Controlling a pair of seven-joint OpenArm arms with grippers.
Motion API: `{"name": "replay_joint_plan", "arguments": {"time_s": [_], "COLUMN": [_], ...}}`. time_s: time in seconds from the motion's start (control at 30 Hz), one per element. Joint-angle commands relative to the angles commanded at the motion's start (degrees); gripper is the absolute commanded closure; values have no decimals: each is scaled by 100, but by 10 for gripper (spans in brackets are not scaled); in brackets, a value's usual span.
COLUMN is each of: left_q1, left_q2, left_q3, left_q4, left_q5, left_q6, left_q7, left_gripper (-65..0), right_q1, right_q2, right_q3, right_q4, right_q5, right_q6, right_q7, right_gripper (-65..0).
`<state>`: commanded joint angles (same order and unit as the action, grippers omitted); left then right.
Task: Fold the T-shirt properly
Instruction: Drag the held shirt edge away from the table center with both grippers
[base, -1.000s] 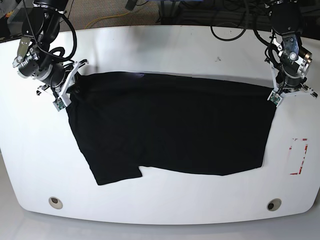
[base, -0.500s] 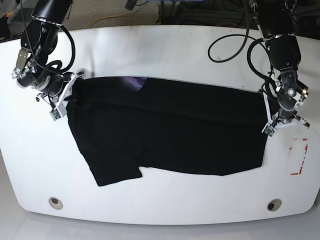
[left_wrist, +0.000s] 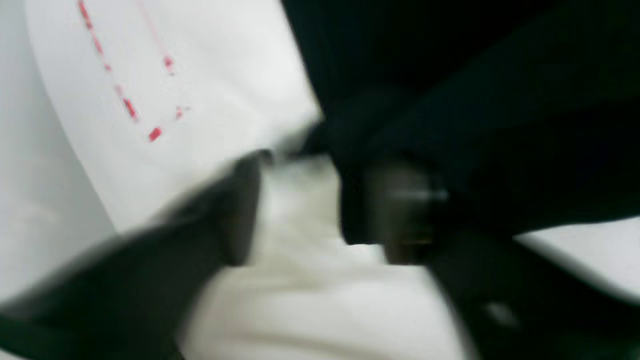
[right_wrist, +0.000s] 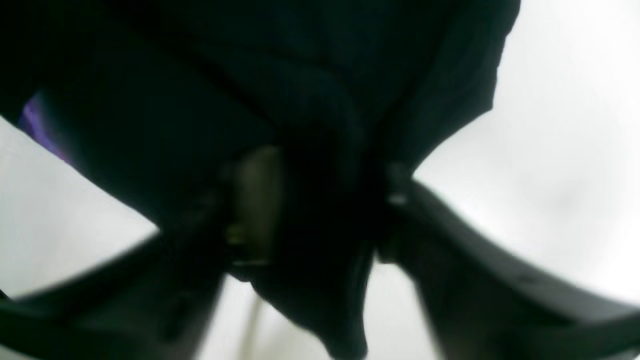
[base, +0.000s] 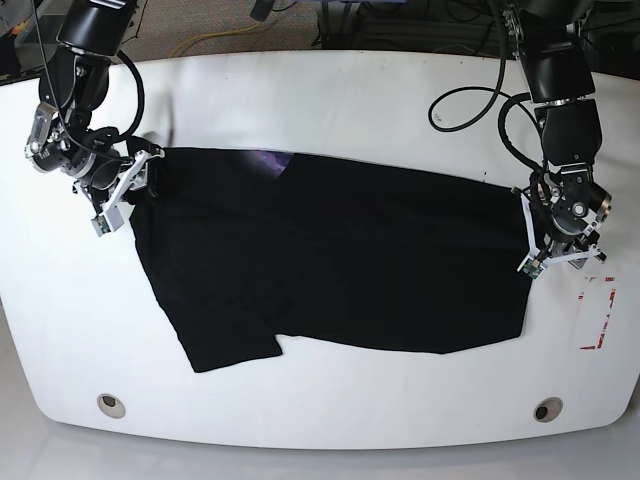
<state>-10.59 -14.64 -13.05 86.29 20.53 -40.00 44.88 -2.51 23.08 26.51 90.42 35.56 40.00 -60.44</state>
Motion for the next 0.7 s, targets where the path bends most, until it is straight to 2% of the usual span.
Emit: {"name": "replay_joint_plan", "arguments": {"time_s": [0.03, 0.1, 0.2, 0.33, 0.43, 0.6, 0.7], "left_q1": [0, 0, 26, 404, 554, 905, 879], "left_q2": [0, 0, -9, -387, -510, -475, -237], "left_q3": [0, 0, -18, -255, -290, -571, -782], "left_q4": [9, 18, 352, 826, 809, 730, 492], "left_q5": [-9, -35, -404, -1029, -1248, -1284, -1275], "left_q6": [0, 0, 0, 0, 0, 0, 0], "left_q7": [-9, -9, 9, 70, 70, 9, -229], "left_gripper": [-606, -585, -556, -554, -547, -547, -546], "right_q1": [-9, -44, -290, -422, -580, -835, -826], "right_q2": [0, 0, -44, -290, -369, -545, -659], "right_q3": [0, 18, 343, 914, 1248, 1301, 1301], "right_q4": [88, 448, 1020, 1459, 1468, 1125, 818], "right_q5": [9, 35, 53, 0, -9, -9, -9], "right_q6": [0, 0, 0, 0, 0, 0, 0], "right_q7": [0, -35, -237, -712, -800, -800, -774], "right_gripper": [-428, -444, -445, -445, -445, -445, -445]}}
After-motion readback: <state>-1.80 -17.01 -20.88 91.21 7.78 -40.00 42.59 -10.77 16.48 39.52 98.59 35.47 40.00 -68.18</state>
